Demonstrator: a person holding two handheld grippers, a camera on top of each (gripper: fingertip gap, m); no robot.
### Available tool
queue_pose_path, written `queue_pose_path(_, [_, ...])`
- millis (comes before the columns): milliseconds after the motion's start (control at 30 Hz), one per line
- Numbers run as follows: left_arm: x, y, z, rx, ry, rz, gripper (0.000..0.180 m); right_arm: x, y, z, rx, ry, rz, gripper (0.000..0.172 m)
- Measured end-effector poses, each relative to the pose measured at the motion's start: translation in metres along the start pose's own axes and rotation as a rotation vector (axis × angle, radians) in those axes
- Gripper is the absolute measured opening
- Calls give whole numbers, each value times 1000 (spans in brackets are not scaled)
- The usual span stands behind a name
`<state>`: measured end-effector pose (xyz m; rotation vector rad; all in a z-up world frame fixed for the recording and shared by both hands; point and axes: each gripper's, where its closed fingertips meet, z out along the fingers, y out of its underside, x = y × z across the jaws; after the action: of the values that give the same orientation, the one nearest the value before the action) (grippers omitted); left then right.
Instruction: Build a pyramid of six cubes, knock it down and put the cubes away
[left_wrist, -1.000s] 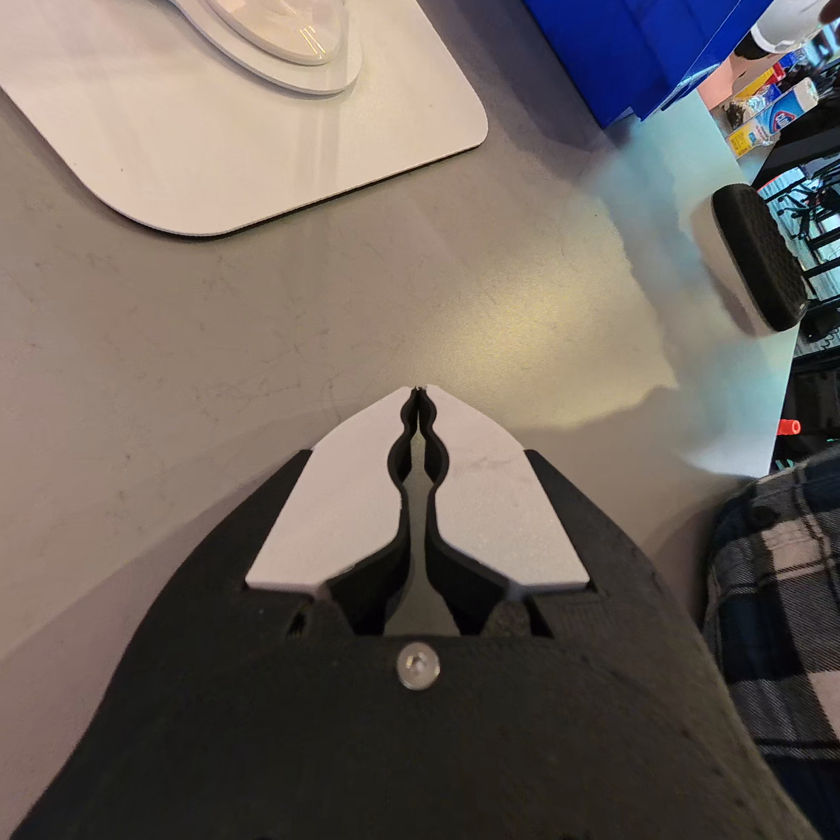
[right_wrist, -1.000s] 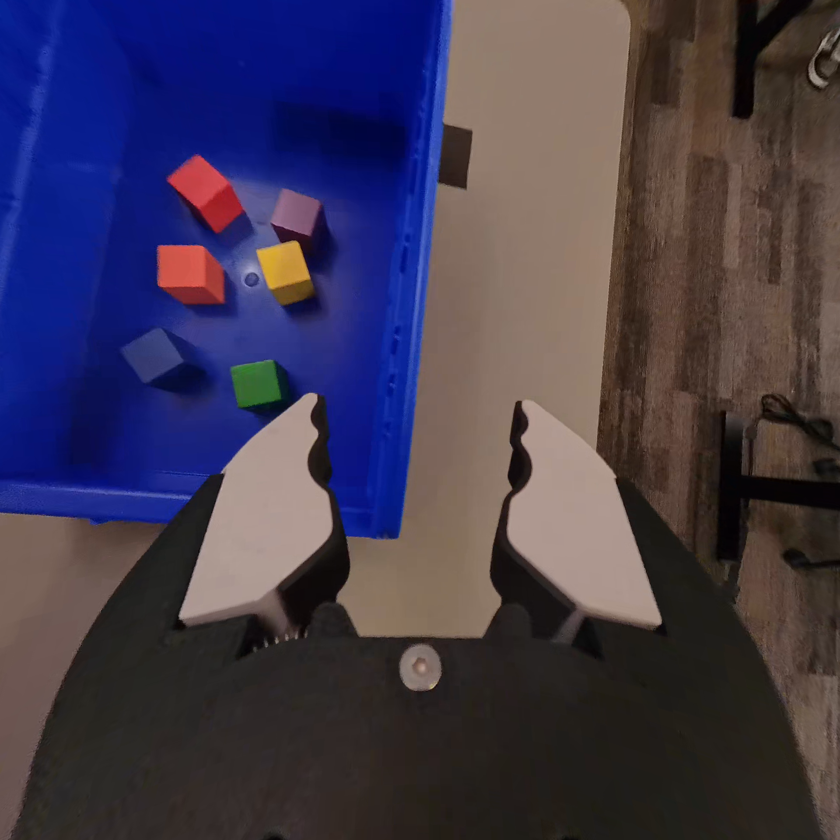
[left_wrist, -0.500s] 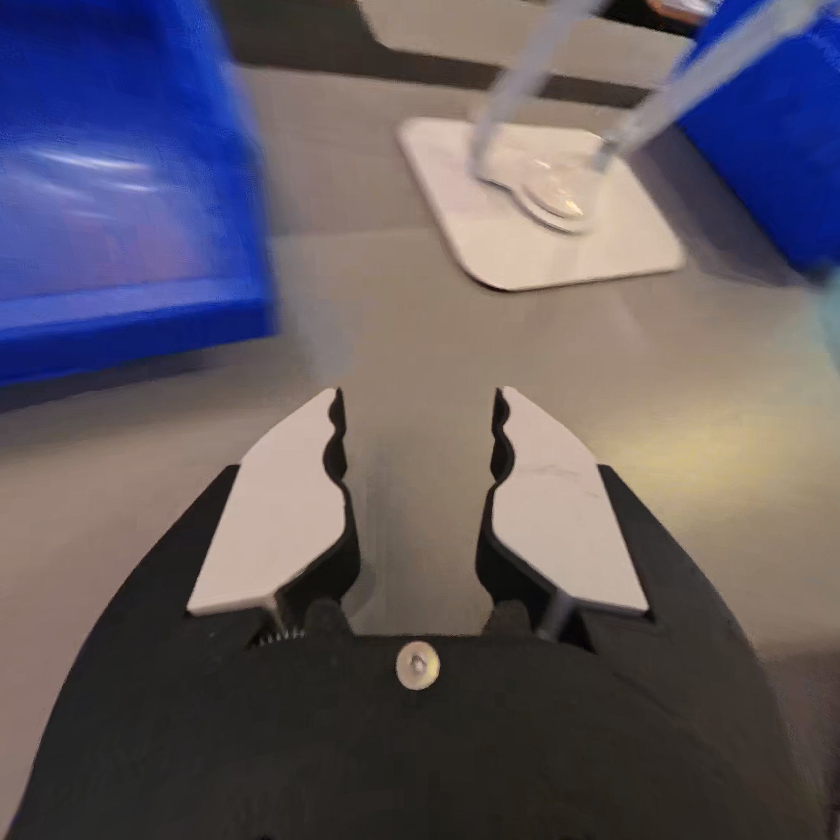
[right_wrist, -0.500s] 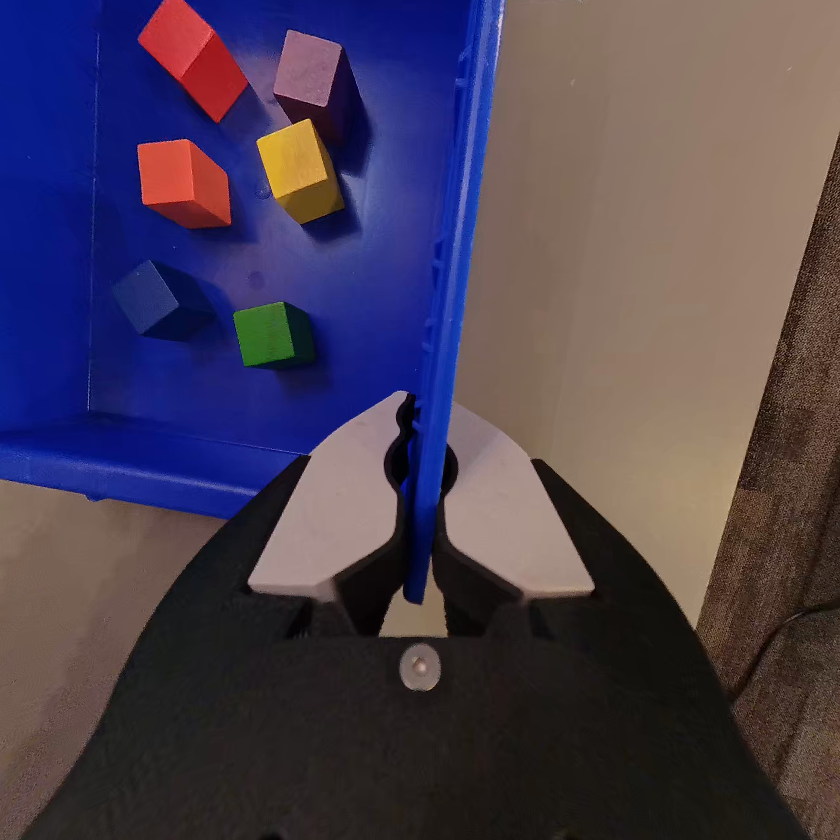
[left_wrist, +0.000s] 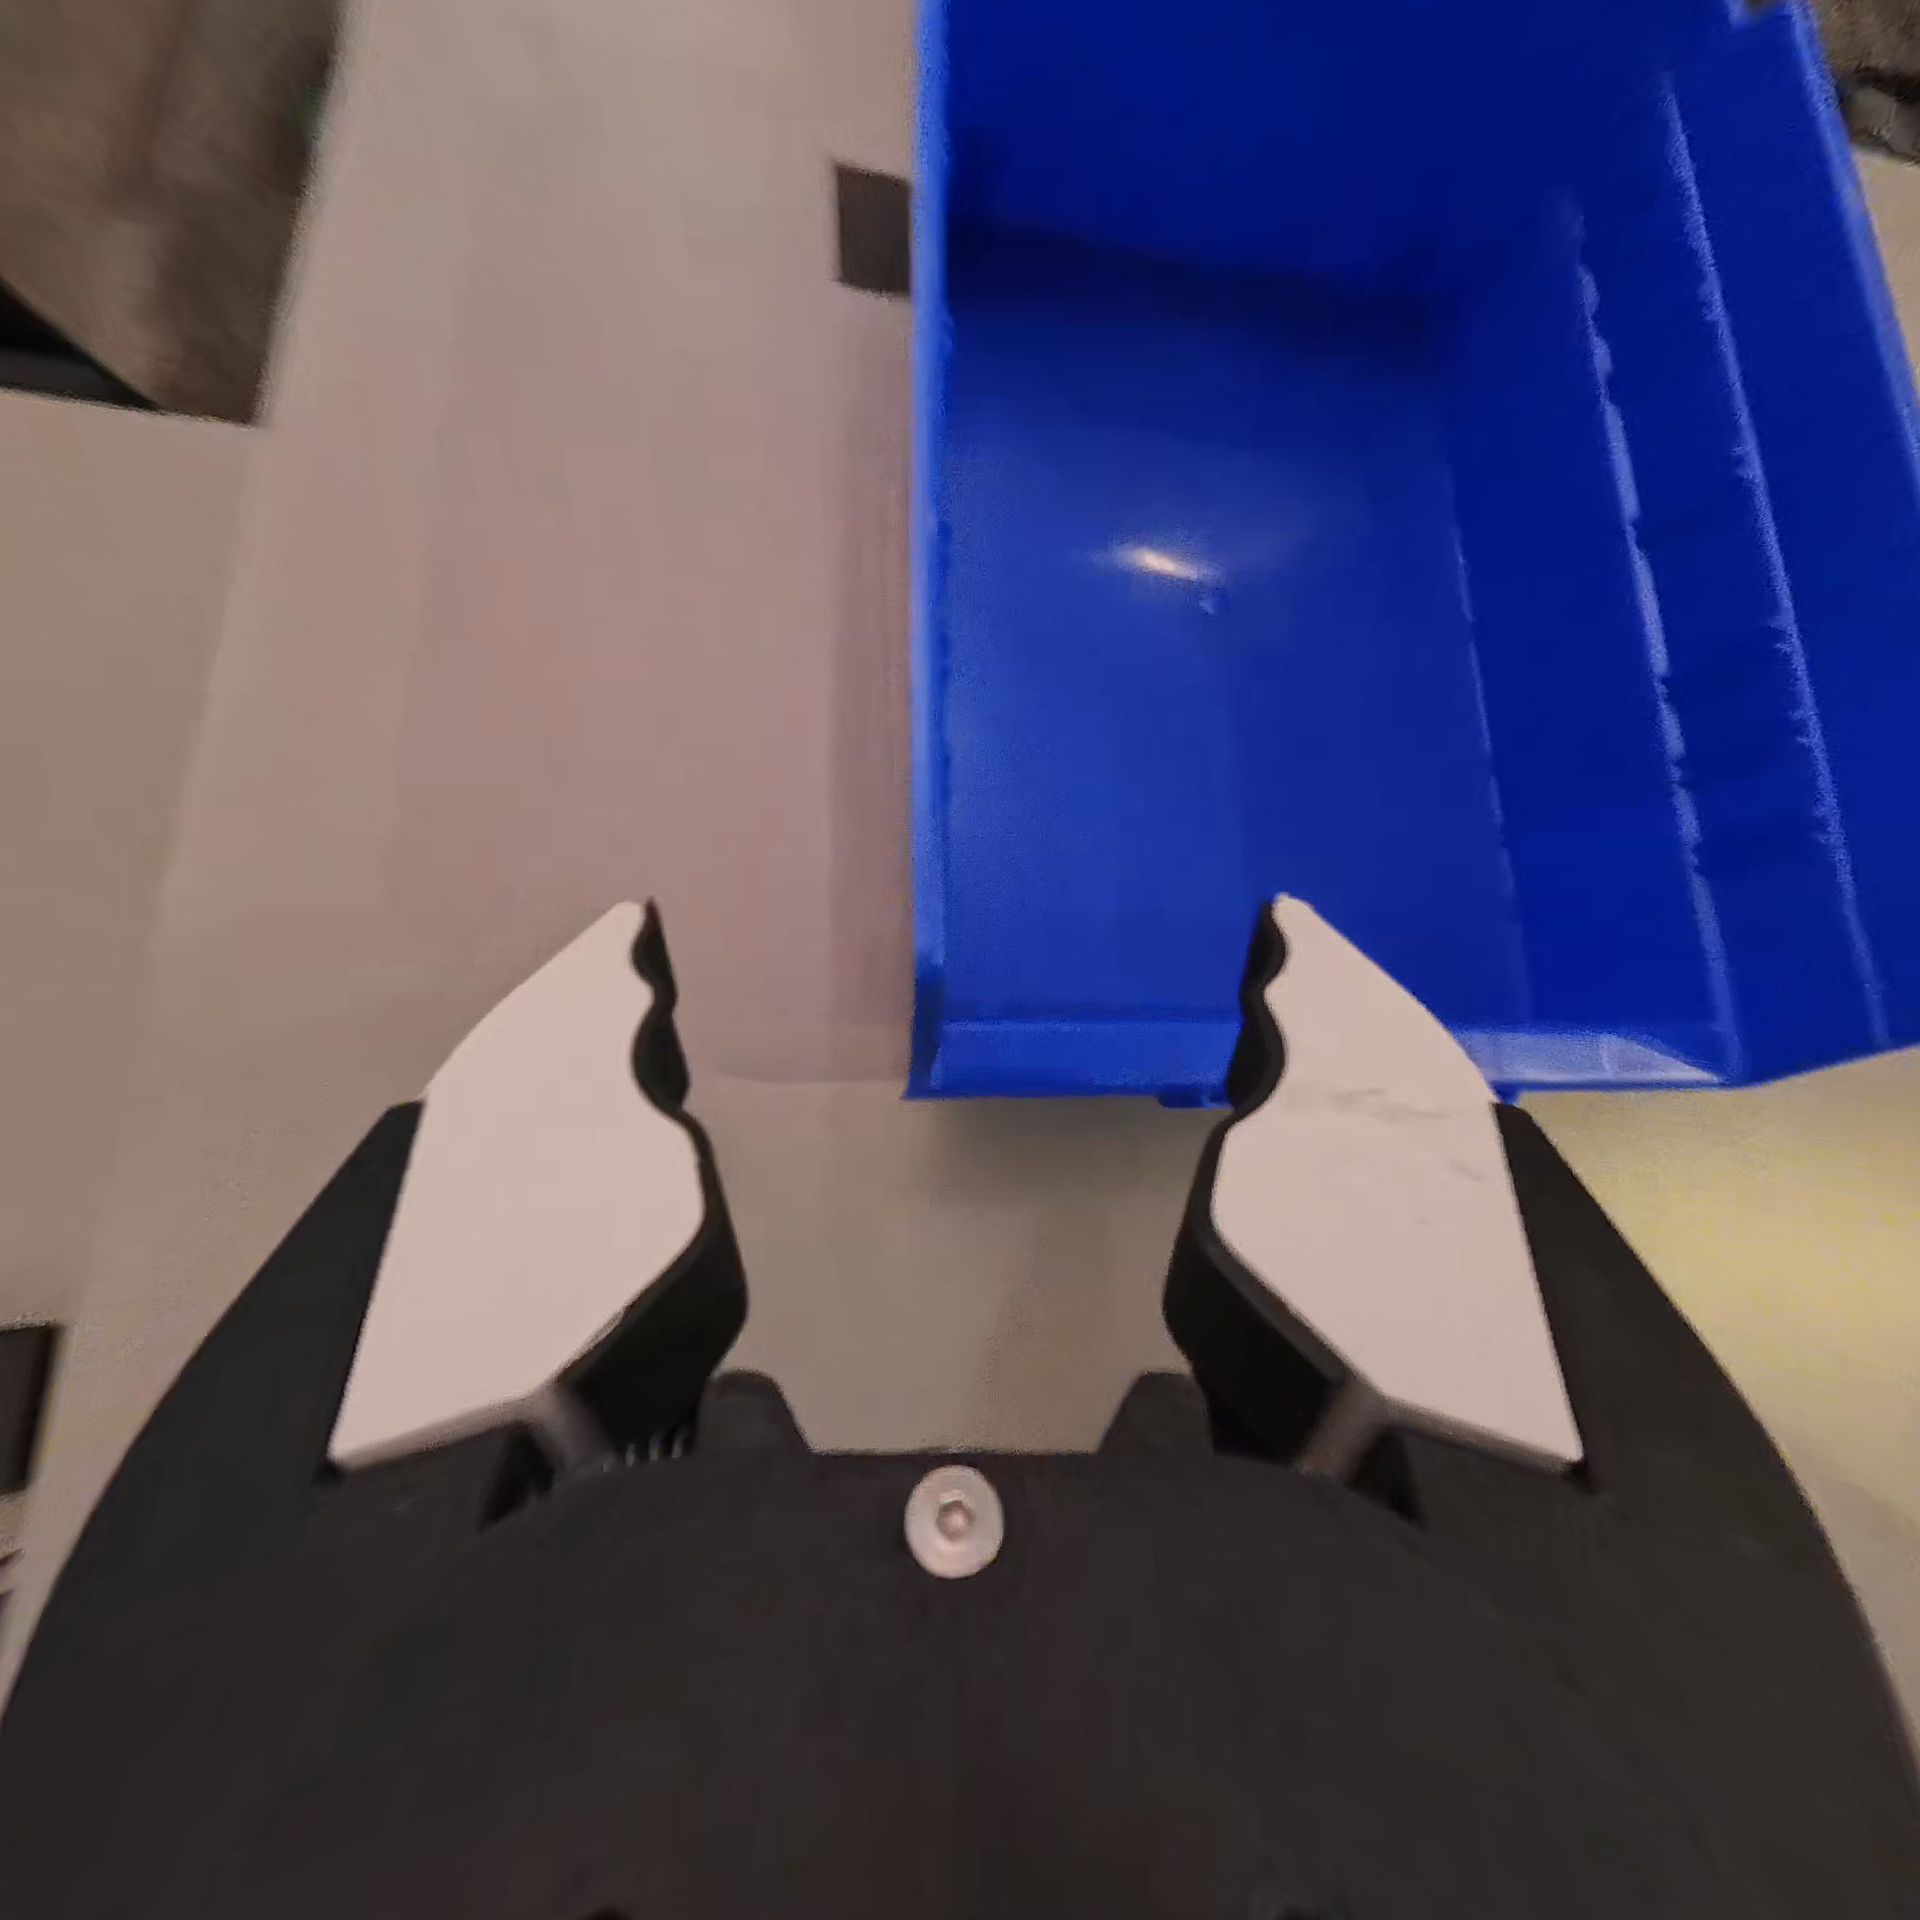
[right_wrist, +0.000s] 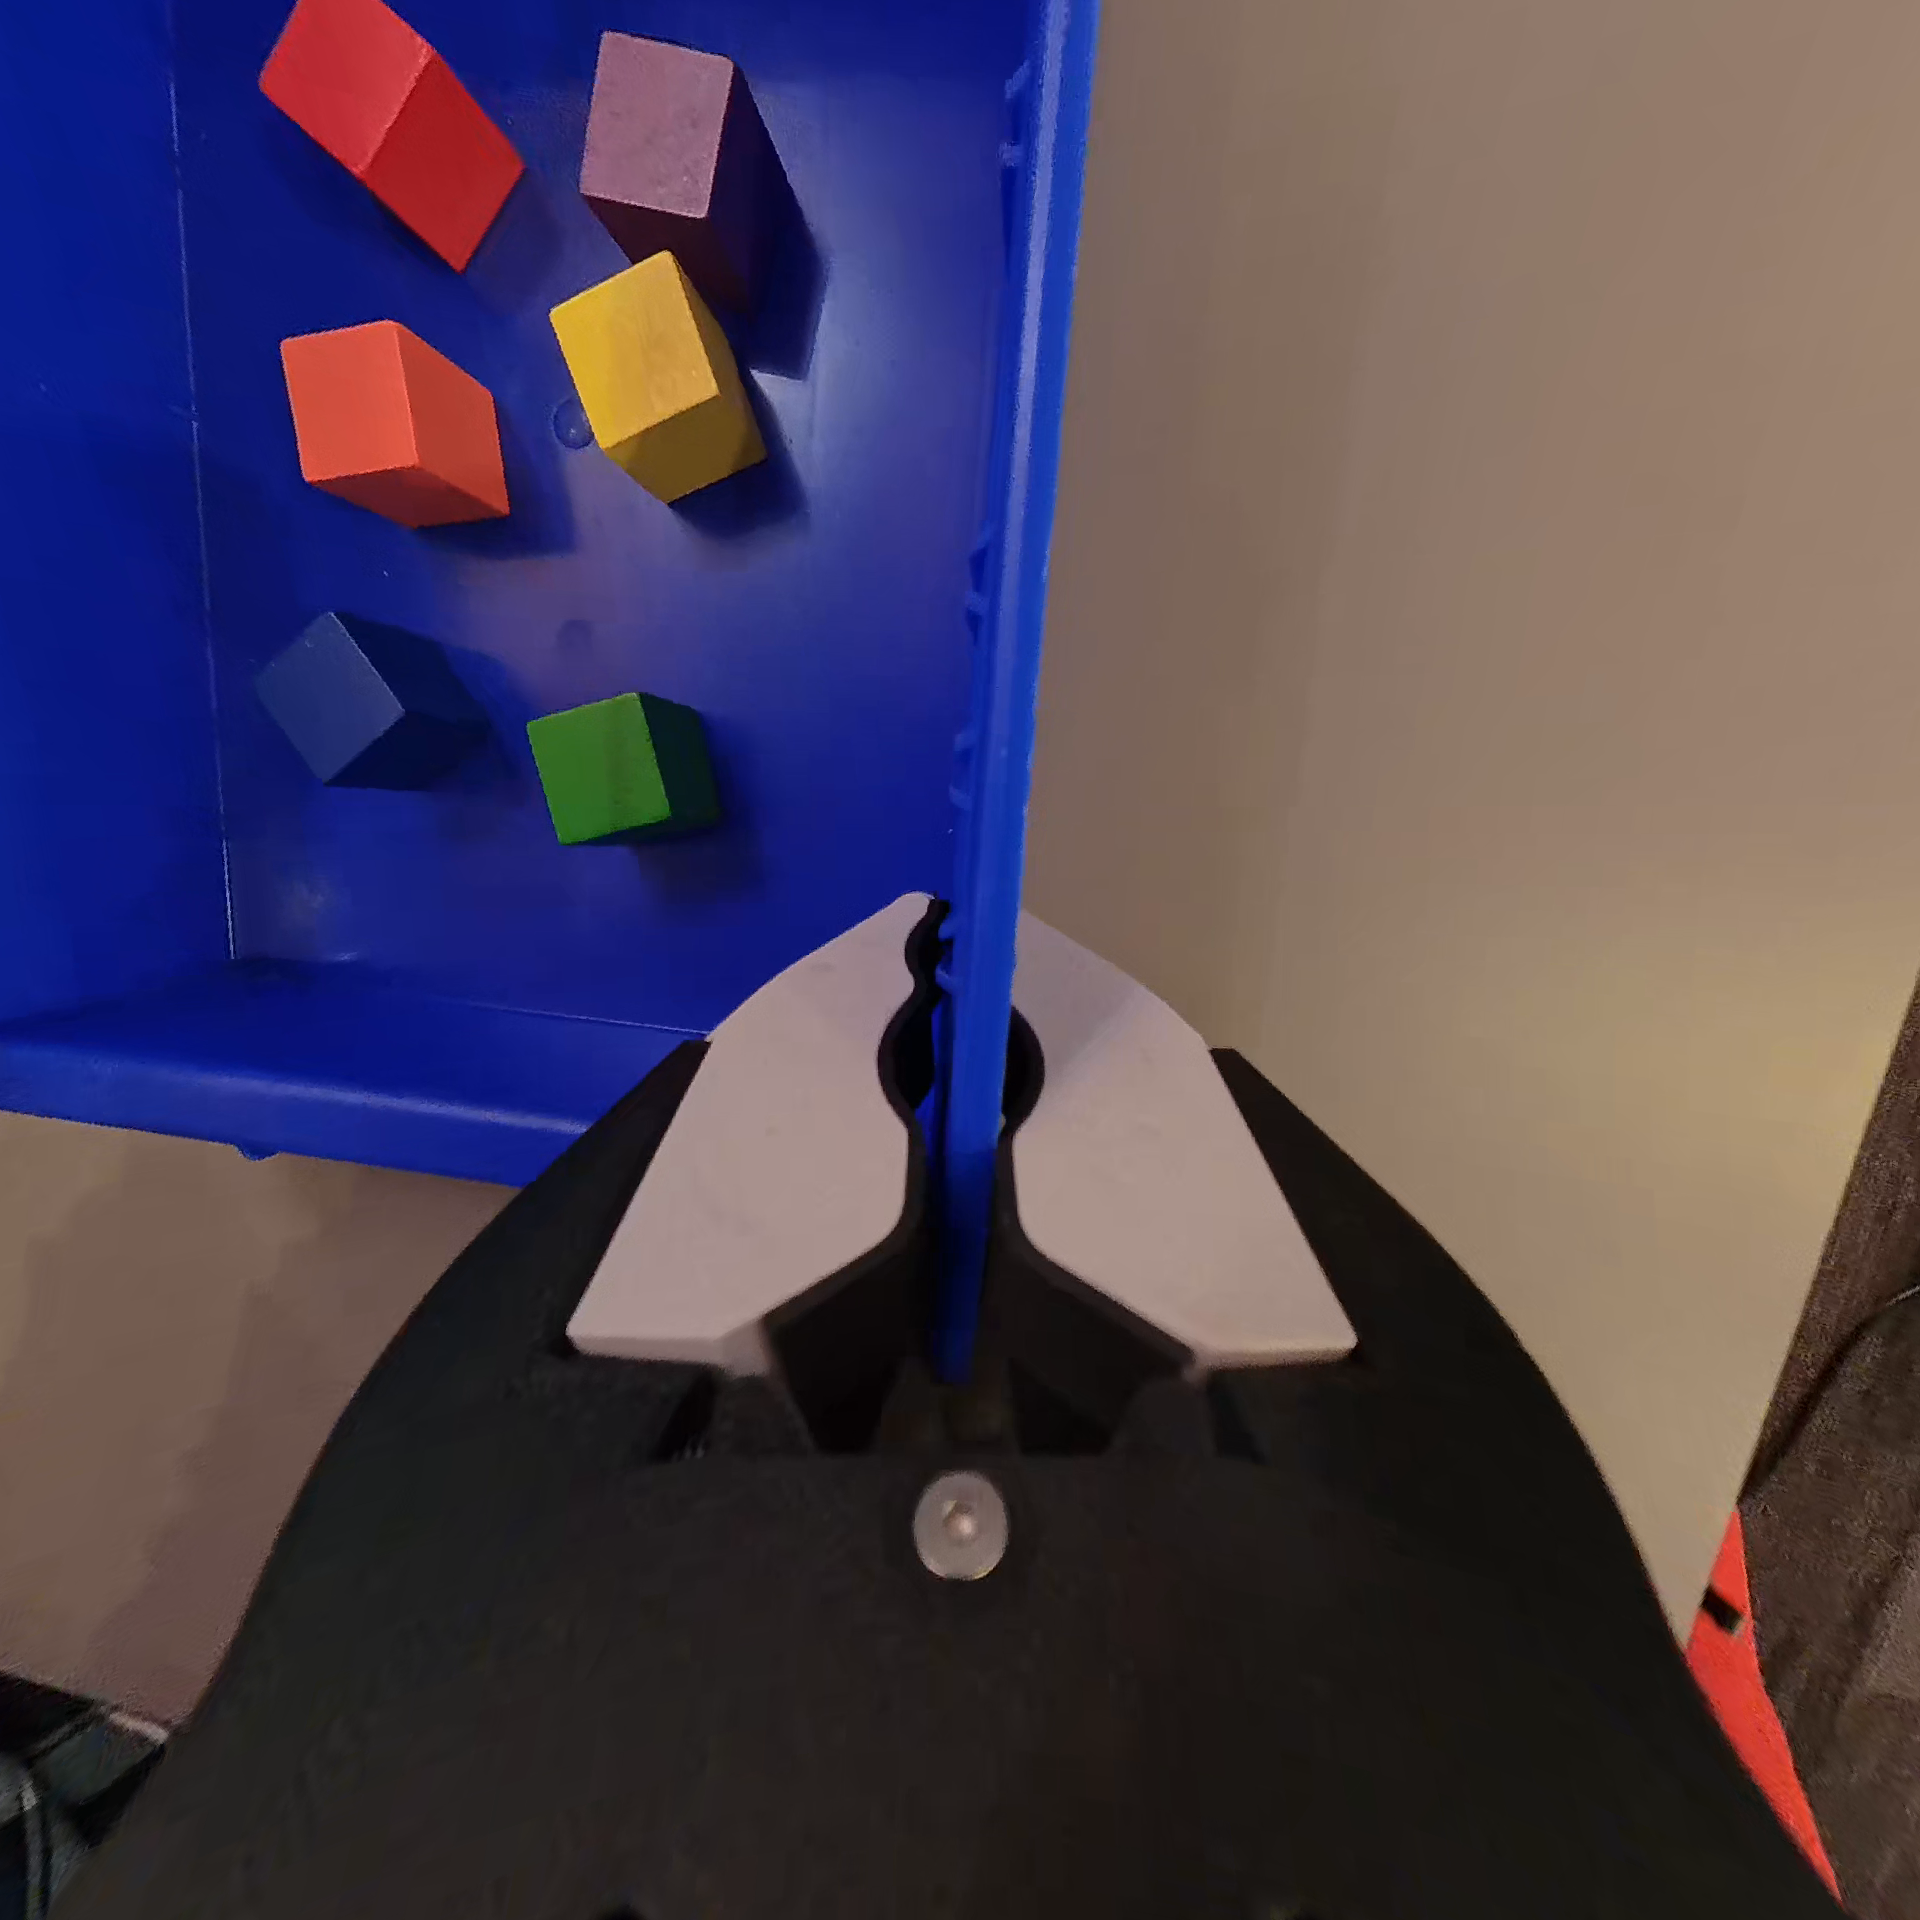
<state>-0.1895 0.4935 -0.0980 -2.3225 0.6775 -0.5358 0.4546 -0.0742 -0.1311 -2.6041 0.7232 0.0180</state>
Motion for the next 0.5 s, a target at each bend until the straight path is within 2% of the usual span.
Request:
queue_pose_path(67, [6, 9, 17, -95, 64, 14, 86, -9, 14, -5, -13, -2, 11, 6])
queue_pose_path(133, [17, 14, 28, -142, 128, 59, 51, -19, 28, -10, -27, -5, 19, 6])
queue_pose_path(167, [15, 14, 31, -138, 116, 67, 40, -24, 35, -13, -29, -5, 24, 6])
queue_pose_path(200, [13, 14, 33, -140, 110, 79, 21, -30, 42, -15, -30, -7, 28, 6])
queue_pose_path(300, [9, 11, 37, -128, 89, 104, 9, -46, 63, -22, -38, -9, 26, 6])
queue_pose_path(433, [4, 15, 33, -155, 69, 146, 4, -70, 90, -31, -45, -19, 6, 5])
queue_pose_path(500, [1, 18, 28, -145, 83, 117, 4, -82, 103, -35, -49, -30, -14, 5])
